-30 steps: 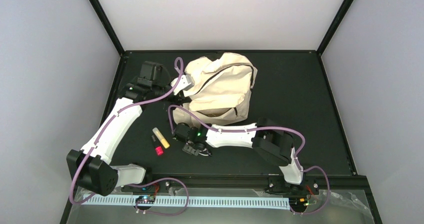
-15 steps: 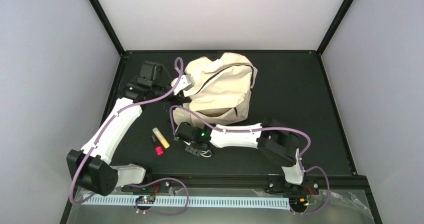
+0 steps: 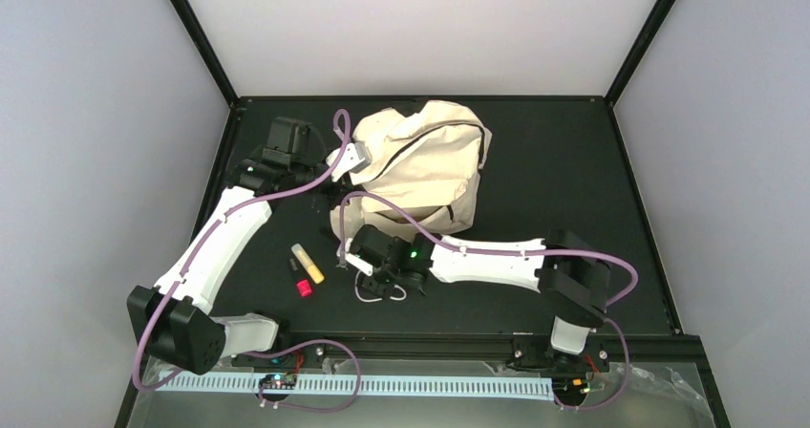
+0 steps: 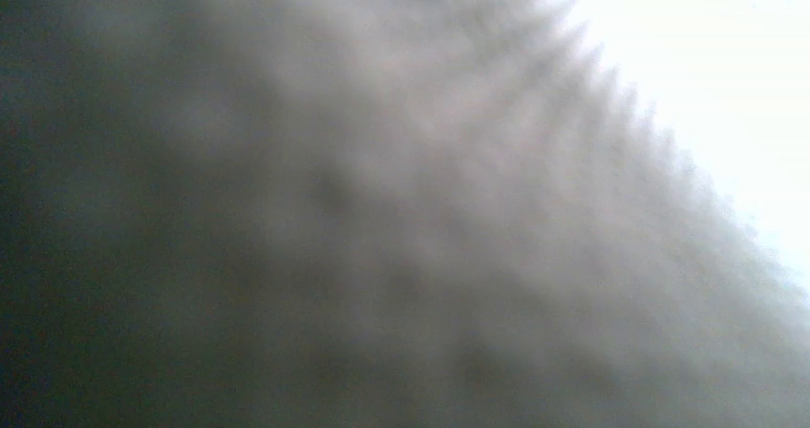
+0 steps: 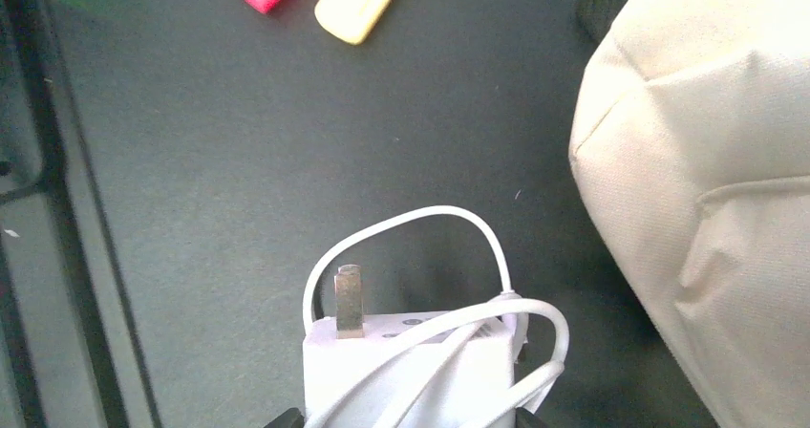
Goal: Pack the student bag
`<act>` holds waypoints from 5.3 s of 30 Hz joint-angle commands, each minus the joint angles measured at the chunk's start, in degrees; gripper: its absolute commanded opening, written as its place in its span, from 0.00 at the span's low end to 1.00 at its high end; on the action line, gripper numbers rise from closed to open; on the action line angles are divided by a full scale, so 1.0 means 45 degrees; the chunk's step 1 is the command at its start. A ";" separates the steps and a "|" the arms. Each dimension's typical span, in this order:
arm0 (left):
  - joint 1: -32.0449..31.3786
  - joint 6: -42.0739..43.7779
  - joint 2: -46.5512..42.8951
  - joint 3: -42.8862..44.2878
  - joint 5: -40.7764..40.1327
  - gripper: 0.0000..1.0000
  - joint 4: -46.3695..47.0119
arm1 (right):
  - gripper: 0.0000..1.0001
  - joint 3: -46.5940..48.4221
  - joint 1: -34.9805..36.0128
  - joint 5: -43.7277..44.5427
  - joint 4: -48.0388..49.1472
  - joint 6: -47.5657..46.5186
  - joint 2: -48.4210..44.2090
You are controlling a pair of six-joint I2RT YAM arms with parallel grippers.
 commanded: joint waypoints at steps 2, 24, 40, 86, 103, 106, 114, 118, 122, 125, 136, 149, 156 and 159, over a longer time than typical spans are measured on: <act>0.0080 0.0263 -0.0203 0.0273 0.0015 0.02 0.0657 | 0.51 -0.0244 -0.0124 -0.0647 0.0505 -0.0665 -0.1302; 0.0071 0.0058 -0.0259 0.0078 -0.0135 0.02 0.1109 | 0.51 0.0012 -0.3127 0.0282 0.0754 -0.2564 -0.6601; 0.0071 0.0153 -0.0279 -0.0128 0.0014 0.02 0.1247 | 0.52 0.2075 -0.3693 0.0901 0.0677 -0.4366 -0.6981; 0.0071 0.0026 -0.0421 0.0537 0.1277 0.02 0.0463 | 0.27 0.1182 -0.4397 -0.0328 -0.1287 0.0746 -0.1093; 0.0071 0.0248 -0.0352 0.0847 0.2222 0.02 -0.0092 | 0.37 0.0604 -0.4377 -0.0045 -0.0391 -0.3801 -0.1568; 0.0071 0.0237 -0.0372 0.0906 0.2242 0.02 -0.0117 | 0.46 0.1191 -0.4348 -0.0554 -0.1406 -0.3724 -0.0800; 0.0080 0.0108 -0.0346 0.0830 0.1819 0.02 -0.0039 | 0.58 0.1352 -0.4266 -0.1235 -0.1457 -0.2475 -0.3900; 0.0090 -0.0040 -0.0274 0.0796 0.1605 0.02 0.0102 | 0.69 0.0118 -0.3888 -0.1355 -0.0463 -0.0660 -0.5851; 0.0109 -0.0034 -0.0226 0.0657 0.1580 0.02 0.0201 | 0.68 -0.2706 -0.3572 -0.0759 0.1678 0.2184 -0.7832; 0.0110 -0.0094 -0.0182 0.0615 0.1610 0.02 0.0299 | 0.63 -0.5175 -0.3410 -0.0482 0.3725 0.4202 -0.8617; 0.0114 -0.0035 -0.0316 0.0634 0.1678 0.02 0.0234 | 0.52 -0.8259 -0.2336 -0.0335 0.8749 0.3342 -0.7410; 0.0110 0.0193 -0.0332 0.0771 0.1705 0.02 -0.0019 | 0.01 -0.7811 -0.2336 0.0497 0.8005 0.3553 -0.6461; 0.0110 0.0343 -0.0299 0.0704 0.1640 0.02 0.0051 | 0.01 -0.7077 -0.2349 -0.0947 0.6896 0.2376 -0.8505; 0.0100 0.0375 -0.0261 0.0656 0.1656 0.02 0.0153 | 0.01 -0.6008 -0.2484 -0.1235 0.6637 0.1785 -0.8943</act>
